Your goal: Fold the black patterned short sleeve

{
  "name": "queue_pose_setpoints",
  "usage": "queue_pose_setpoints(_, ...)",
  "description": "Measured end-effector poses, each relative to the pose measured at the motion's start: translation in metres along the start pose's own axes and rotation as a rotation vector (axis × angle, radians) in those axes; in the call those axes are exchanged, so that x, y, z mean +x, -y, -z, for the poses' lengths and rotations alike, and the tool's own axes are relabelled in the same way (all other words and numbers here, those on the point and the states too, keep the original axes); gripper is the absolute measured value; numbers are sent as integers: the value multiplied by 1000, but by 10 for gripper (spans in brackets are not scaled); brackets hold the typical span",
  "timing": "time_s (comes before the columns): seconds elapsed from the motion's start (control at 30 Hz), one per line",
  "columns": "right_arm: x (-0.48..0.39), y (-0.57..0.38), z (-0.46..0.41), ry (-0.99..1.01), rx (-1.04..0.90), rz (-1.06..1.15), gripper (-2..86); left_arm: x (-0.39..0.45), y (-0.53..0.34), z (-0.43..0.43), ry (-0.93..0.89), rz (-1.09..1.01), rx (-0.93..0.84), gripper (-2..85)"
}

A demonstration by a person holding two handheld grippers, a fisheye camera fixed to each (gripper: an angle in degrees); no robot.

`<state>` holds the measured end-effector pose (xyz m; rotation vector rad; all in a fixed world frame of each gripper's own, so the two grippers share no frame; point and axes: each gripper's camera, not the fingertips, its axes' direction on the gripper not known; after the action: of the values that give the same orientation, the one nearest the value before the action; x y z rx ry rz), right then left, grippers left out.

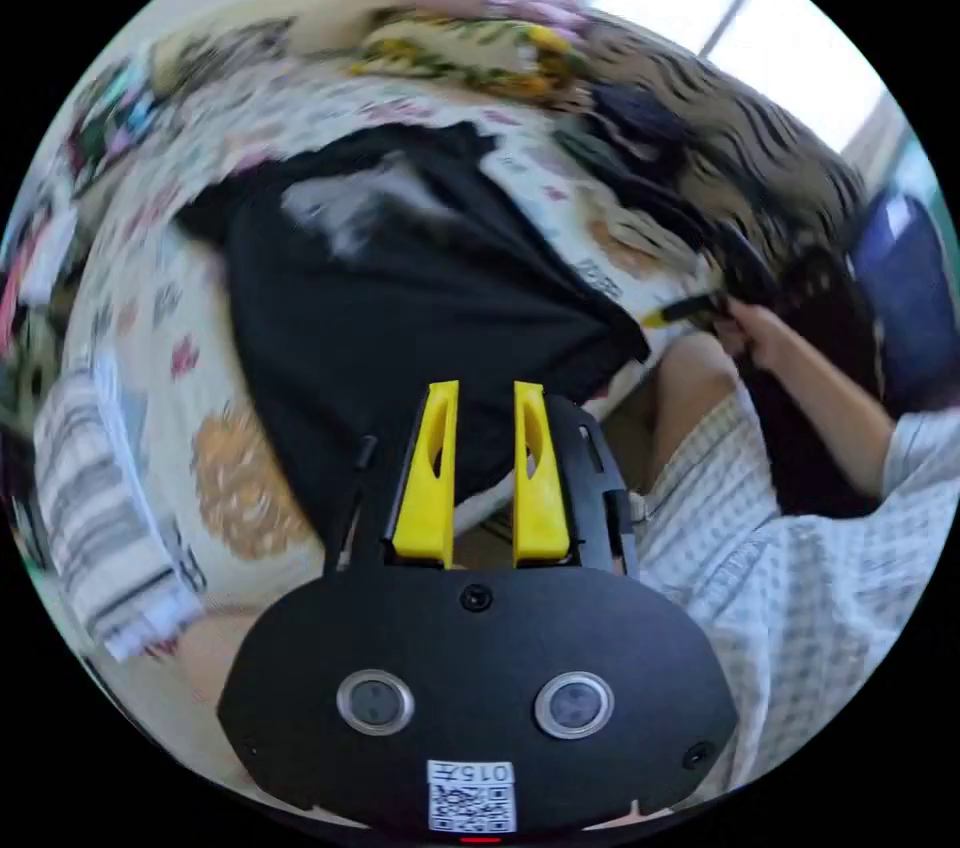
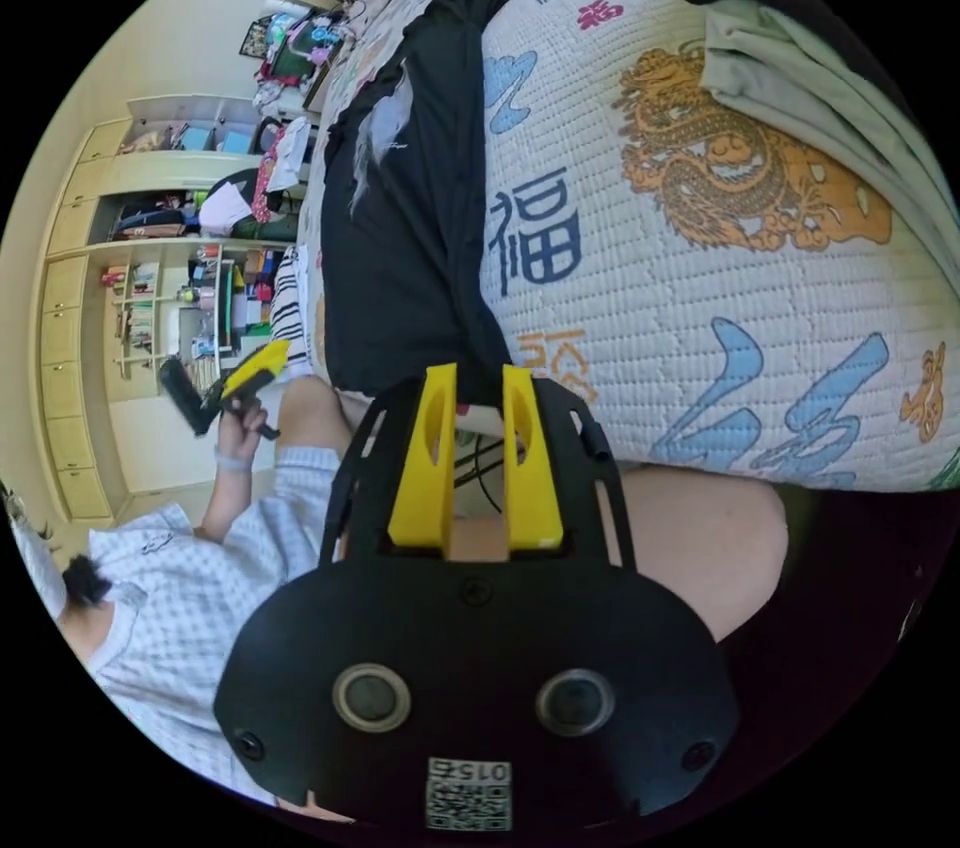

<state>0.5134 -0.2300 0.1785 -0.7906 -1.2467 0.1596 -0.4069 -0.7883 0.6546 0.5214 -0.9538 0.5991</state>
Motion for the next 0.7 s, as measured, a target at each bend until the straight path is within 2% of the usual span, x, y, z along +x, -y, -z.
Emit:
queue_pose_setpoints(0.07, -1, -3, 12, -19, -50, 8, 90, -87, -24, 22, 14, 271, -33, 103)
queue_pose_setpoints(0.17, -2, -1, 20, -25, -78, -6, 89, -149, -45, 28, 33, 458, -110, 117)
queue_pose_setpoints(0.33, -11, 6, 31, -48, -119, -48, 44, -173, -29, 9, -45, 474, -243, 107)
queue_pose_setpoints(0.47, -20, 1, 56, -11, -132, -59, 6, -186, 2, 9, 46, 426, -352, 50)
queue_pose_setpoints(0.57, -35, -12, 81, -12, -112, -24, 0, -199, 11, 29, -51, 419, -330, 8)
queue_pose_setpoints(0.7, -56, -30, 115, -14, -66, 25, -3, -209, 11, 75, -118, 382, -235, 0)
